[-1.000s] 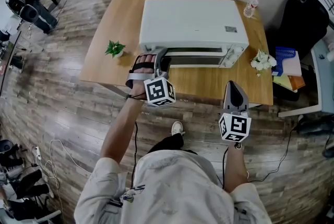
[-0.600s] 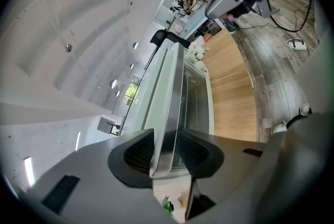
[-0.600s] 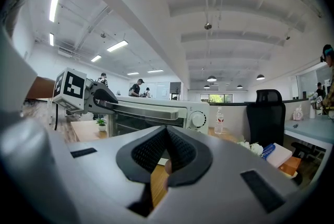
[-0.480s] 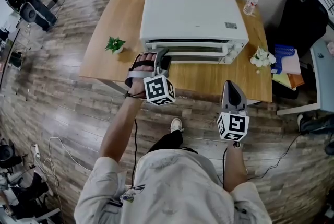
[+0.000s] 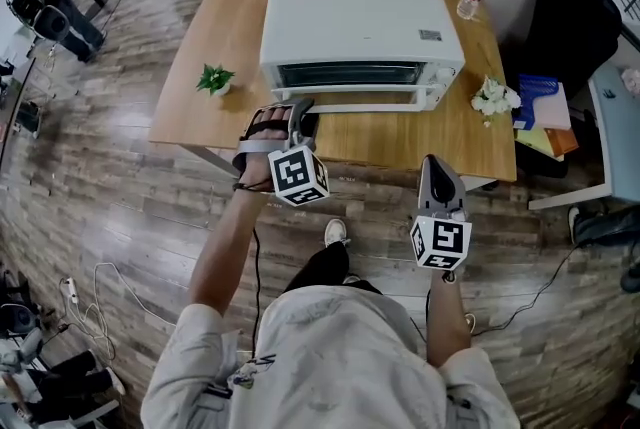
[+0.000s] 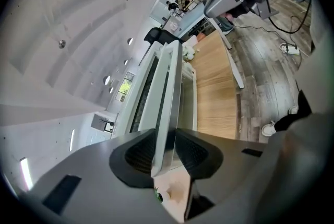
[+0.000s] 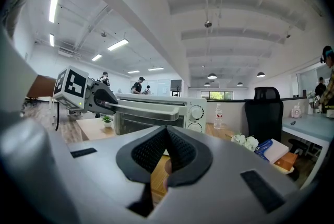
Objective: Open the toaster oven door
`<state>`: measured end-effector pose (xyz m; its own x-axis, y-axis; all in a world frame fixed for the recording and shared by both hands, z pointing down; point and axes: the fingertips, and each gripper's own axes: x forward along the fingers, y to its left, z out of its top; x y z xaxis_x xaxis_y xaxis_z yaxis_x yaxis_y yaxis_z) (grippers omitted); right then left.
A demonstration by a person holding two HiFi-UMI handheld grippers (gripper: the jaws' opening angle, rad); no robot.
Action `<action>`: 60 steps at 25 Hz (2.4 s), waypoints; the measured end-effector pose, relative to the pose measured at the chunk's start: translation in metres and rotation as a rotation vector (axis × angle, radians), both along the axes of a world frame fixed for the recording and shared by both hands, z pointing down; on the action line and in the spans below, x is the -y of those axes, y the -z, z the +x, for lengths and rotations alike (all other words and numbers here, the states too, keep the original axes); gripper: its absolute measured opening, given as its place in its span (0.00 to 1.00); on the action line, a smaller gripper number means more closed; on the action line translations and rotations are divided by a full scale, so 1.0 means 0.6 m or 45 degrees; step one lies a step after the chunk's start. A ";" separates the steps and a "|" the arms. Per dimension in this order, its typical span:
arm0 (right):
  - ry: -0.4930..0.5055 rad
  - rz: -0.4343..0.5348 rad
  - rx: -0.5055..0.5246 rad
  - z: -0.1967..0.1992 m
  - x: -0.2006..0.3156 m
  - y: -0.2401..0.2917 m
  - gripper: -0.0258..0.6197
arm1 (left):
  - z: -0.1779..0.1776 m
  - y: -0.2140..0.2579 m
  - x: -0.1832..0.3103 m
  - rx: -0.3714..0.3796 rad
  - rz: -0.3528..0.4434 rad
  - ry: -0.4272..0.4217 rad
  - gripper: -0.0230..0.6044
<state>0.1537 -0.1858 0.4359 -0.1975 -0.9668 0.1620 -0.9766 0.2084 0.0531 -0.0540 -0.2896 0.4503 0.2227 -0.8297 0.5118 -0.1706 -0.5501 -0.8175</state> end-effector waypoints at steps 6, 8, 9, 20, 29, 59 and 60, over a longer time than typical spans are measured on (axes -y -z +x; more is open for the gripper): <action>-0.024 -0.022 0.018 0.018 -0.034 -0.015 0.07 | 0.001 -0.022 -0.033 0.032 -0.054 0.014 0.23; -0.033 -0.029 0.027 0.021 -0.045 -0.020 0.07 | 0.000 -0.029 -0.045 0.040 -0.070 0.013 0.22; -0.036 -0.033 0.032 0.021 -0.050 -0.022 0.07 | -0.001 -0.033 -0.051 0.043 -0.079 0.013 0.22; -0.086 -0.072 0.077 0.043 -0.095 -0.051 0.07 | -0.006 -0.078 -0.094 0.066 -0.184 0.033 0.20; -0.117 -0.099 0.083 0.070 -0.120 -0.071 0.07 | -0.002 -0.123 -0.128 0.102 -0.257 0.060 0.19; -0.109 -0.162 0.031 0.081 -0.154 -0.093 0.07 | 0.000 -0.203 -0.182 0.176 -0.211 0.081 0.18; -0.107 -0.165 0.028 0.080 -0.155 -0.095 0.07 | 0.000 -0.206 -0.183 0.180 -0.203 0.081 0.18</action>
<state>0.2016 -0.0926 0.4929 -0.1218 -0.9513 0.2833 -0.9915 0.1297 0.0093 -0.0541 -0.1800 0.5740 0.0894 -0.7458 0.6601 -0.0987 -0.6662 -0.7393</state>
